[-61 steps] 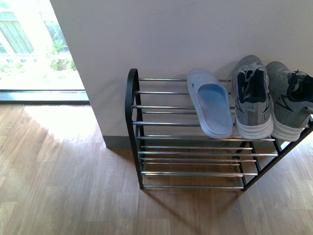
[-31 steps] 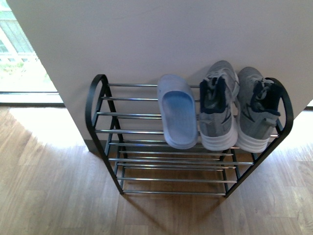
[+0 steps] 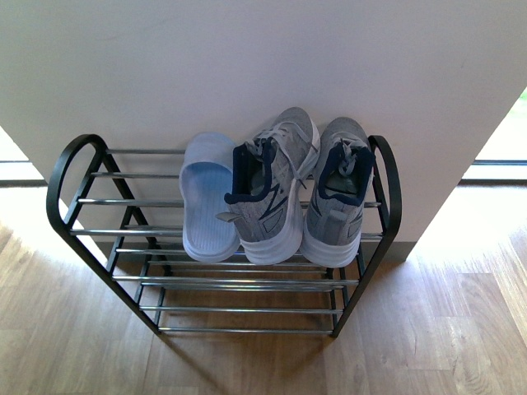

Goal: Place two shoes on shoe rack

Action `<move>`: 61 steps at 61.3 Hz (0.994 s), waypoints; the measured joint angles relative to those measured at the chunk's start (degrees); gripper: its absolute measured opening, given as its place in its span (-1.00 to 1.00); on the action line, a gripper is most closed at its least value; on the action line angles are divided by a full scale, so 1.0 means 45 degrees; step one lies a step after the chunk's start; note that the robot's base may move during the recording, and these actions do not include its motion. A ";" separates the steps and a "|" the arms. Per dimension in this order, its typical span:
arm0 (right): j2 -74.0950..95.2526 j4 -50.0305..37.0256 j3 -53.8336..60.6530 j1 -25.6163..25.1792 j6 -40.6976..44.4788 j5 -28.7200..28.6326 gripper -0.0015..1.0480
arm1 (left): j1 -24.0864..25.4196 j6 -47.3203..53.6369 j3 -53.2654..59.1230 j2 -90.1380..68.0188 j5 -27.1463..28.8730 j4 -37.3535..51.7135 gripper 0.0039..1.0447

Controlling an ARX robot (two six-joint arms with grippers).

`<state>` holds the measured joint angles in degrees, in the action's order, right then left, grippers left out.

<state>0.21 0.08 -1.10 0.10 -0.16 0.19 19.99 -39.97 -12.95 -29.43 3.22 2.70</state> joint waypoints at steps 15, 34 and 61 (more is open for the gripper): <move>0.0005 0.0000 0.0000 0.0000 0.0005 -0.0010 0.82 | -0.2623 0.2982 -0.2453 -0.7747 0.0510 0.4362 -0.97; 0.0005 0.0000 0.0000 0.0000 0.0000 -0.0010 0.82 | -0.3390 0.0107 -0.5459 -1.5023 -0.0053 0.8155 -0.97; 0.0005 0.0000 0.0000 0.0000 0.0005 -0.0010 0.82 | -0.5173 -0.9272 -0.6824 -1.9142 0.2011 1.1351 -0.97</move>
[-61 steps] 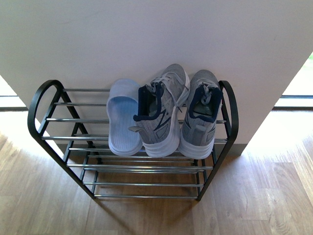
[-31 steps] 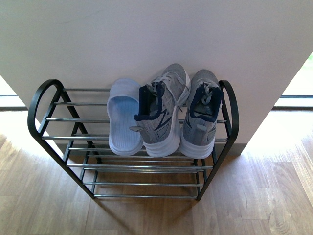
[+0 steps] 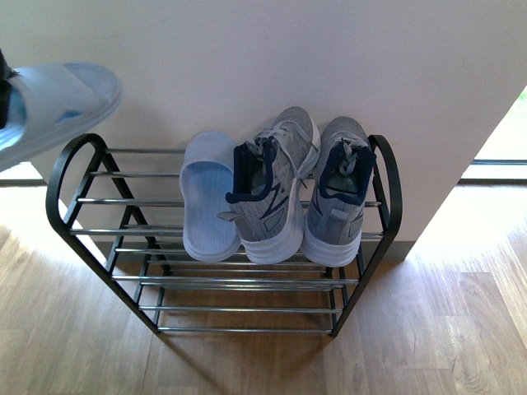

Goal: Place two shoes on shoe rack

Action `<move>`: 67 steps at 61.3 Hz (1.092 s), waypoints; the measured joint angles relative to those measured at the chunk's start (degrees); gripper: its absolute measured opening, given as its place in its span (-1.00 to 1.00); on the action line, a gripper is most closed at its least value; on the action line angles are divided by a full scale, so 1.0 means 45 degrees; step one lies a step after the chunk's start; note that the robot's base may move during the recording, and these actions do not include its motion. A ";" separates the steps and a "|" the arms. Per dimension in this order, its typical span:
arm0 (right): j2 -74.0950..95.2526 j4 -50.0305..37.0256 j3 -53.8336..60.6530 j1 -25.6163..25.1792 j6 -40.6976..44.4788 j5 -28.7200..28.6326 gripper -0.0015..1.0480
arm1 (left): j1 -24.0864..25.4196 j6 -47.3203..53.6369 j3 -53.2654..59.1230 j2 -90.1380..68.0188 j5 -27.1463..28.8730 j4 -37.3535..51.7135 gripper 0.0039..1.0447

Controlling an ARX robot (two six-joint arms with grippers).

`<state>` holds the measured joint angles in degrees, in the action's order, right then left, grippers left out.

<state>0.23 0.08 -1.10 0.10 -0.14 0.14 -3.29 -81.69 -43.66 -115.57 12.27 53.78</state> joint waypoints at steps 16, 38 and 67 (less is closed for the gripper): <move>0.0000 0.0000 0.0000 0.0000 -0.0005 0.0000 0.82 | -0.0675 -0.3089 -0.1205 -0.1919 0.0821 -0.0272 -0.97; -0.0005 0.0000 0.0000 0.0000 0.0000 0.0000 0.82 | -0.1025 -0.4410 -0.2832 -0.3813 0.1311 -0.0559 -0.97; 0.0000 0.0000 0.0000 0.0000 -0.0005 0.0000 0.82 | -0.1841 -0.5425 -0.4886 -0.5799 0.1656 -0.1651 -0.97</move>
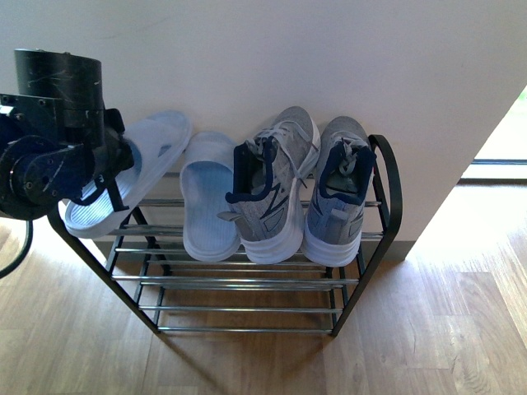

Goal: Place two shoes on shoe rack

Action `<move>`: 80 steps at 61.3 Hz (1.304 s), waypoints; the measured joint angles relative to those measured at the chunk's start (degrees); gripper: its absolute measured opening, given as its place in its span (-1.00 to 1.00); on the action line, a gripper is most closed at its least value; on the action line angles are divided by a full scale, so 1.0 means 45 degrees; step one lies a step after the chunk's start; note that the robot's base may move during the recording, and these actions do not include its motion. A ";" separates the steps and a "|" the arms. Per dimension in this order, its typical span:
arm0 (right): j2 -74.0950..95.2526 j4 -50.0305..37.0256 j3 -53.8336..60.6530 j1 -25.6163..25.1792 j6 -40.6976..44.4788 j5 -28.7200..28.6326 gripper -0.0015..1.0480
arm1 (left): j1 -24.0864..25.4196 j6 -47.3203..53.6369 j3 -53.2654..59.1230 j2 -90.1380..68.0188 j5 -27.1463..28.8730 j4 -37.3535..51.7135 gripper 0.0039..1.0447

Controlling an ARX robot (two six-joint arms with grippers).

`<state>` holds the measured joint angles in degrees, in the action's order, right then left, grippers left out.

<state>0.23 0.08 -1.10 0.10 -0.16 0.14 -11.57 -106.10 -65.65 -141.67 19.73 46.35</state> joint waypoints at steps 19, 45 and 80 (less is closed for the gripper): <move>0.0000 0.0000 0.0000 0.0000 0.0005 0.0000 0.82 | -0.0024 0.0253 -0.0656 -0.0437 -0.0539 -0.1205 -0.36; 0.0000 0.0000 0.0000 0.0000 0.0000 0.0000 0.82 | 0.0573 0.3390 0.3701 0.5129 -0.0083 -0.2526 0.84; 0.0000 0.0000 0.0000 0.0000 0.0000 0.0000 0.82 | 0.7043 1.5713 1.0302 2.0536 -0.3891 -0.7053 0.70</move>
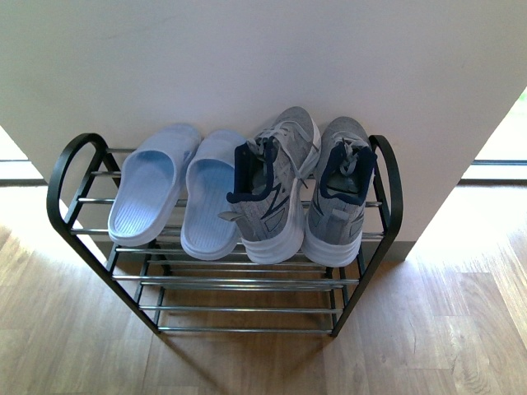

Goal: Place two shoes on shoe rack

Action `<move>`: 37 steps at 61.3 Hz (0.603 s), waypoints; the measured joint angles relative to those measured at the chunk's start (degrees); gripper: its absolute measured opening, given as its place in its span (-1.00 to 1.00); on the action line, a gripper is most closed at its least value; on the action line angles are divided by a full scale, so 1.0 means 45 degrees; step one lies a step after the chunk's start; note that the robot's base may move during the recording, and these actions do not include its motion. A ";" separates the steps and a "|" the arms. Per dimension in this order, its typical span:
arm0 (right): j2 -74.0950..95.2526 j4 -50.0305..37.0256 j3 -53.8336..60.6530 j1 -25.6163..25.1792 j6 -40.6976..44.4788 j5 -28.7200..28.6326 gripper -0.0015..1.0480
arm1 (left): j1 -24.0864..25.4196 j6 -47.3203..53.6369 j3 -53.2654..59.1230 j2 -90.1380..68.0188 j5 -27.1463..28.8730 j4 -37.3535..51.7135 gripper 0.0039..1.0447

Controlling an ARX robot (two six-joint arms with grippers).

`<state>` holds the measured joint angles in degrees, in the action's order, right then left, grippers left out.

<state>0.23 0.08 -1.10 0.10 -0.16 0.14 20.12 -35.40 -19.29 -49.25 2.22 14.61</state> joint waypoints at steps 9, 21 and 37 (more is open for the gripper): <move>0.0000 0.0000 0.0000 0.0000 0.0005 -0.0015 0.82 | -0.0151 0.4833 0.1715 0.1205 -0.4405 0.3759 0.25; 0.0000 0.0000 0.0000 0.0000 0.0005 -0.0005 0.82 | -0.1161 0.7174 0.2623 0.2497 -0.3643 0.3468 -0.33; 0.0000 0.0000 0.0000 0.0000 0.0000 -0.0019 0.82 | -0.2336 0.7655 0.3293 0.4104 -0.2516 0.2531 -0.98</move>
<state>0.23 0.08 -1.10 0.10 -0.16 0.05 9.61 -0.95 -4.47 -30.79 -9.10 26.00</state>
